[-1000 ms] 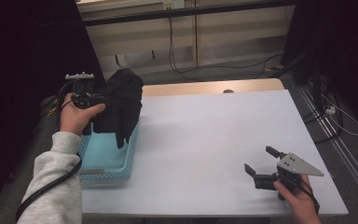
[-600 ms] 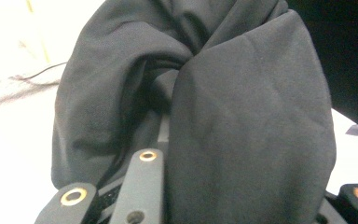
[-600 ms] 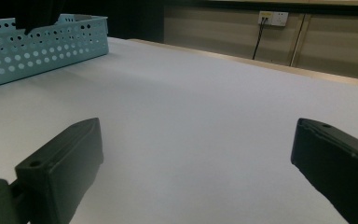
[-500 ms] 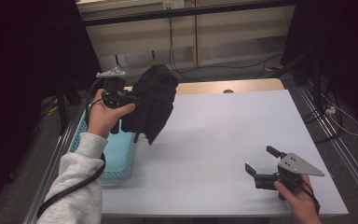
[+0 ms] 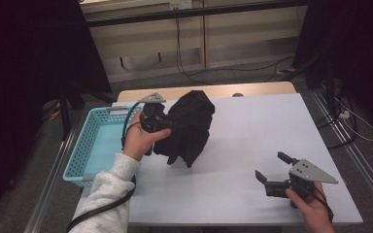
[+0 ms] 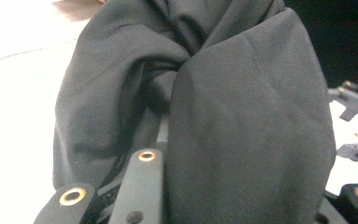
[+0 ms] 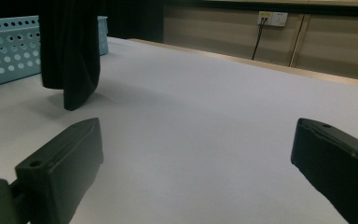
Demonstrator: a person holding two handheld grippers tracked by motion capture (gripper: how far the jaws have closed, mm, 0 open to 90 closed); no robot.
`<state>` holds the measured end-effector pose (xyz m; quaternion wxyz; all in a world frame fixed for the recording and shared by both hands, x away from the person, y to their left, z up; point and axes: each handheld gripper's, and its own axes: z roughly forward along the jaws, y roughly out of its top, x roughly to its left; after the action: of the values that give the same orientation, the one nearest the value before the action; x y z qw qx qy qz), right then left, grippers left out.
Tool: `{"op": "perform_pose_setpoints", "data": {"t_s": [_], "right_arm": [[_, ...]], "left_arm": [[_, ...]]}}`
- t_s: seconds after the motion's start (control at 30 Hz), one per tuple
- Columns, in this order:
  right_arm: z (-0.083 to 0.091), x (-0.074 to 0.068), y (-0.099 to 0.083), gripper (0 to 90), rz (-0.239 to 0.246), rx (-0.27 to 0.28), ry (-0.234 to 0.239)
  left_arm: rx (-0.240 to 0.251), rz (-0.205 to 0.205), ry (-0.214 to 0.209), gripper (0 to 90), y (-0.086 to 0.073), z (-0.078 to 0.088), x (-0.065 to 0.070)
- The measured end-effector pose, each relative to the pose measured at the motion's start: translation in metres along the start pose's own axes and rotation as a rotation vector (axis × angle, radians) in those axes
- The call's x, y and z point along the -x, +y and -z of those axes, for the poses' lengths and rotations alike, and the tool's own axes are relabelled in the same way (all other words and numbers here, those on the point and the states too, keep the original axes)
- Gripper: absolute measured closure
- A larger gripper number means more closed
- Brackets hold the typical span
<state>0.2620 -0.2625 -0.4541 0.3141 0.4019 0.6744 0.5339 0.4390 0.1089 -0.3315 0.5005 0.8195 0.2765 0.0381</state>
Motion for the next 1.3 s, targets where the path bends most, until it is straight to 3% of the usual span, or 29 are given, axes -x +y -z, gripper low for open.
{"op": "perform_pose_setpoints", "data": {"t_s": [0.2, 0.3, 0.4, 0.5, 0.77, 0.83, 0.93, 1.17, 1.3], "right_arm": [[0.0, 0.0, 0.0, 1.2, 0.001, -0.002, 0.0], [0.0, -0.001, 0.0, 1.3, 0.002, -0.003, 0.001], [0.001, -0.002, 0.0, 1.2, 0.0, -0.003, 0.001], [0.0, -0.001, 0.0, 1.3, 0.008, -0.004, 0.004], [-0.005, -0.004, 0.001, 1.3, 0.013, -0.016, 0.01], [-0.007, -0.004, 0.003, 1.2, 0.015, -0.018, 0.012], [-0.01, -0.007, 0.005, 1.2, 0.02, -0.024, 0.022], [-0.02, -0.012, 0.008, 1.2, 0.031, -0.043, 0.04], [-0.026, -0.014, 0.01, 1.2, 0.029, -0.066, 0.051]], "left_arm": [[0.004, -0.05, -0.056, 66.6, -0.018, -0.036, 0.014], [0.01, -0.049, -0.069, 38.7, -0.025, -0.048, 0.018], [-0.004, -0.05, -0.043, 25.2, -0.029, -0.05, 0.018], [0.005, -0.04, -0.004, 19.3, -0.032, -0.045, 0.015], [0.016, -0.028, 0.094, 14.0, -0.047, -0.023, 0.003], [0.005, -0.043, 0.113, 13.0, -0.052, -0.022, 0.001], [0.004, -0.027, 0.112, 12.4, -0.058, -0.02, 0.0], [-0.036, -0.053, 0.166, 11.7, -0.066, -0.017, -0.002], [-0.026, -0.05, 0.173, 11.3, -0.067, -0.015, -0.002]]}}
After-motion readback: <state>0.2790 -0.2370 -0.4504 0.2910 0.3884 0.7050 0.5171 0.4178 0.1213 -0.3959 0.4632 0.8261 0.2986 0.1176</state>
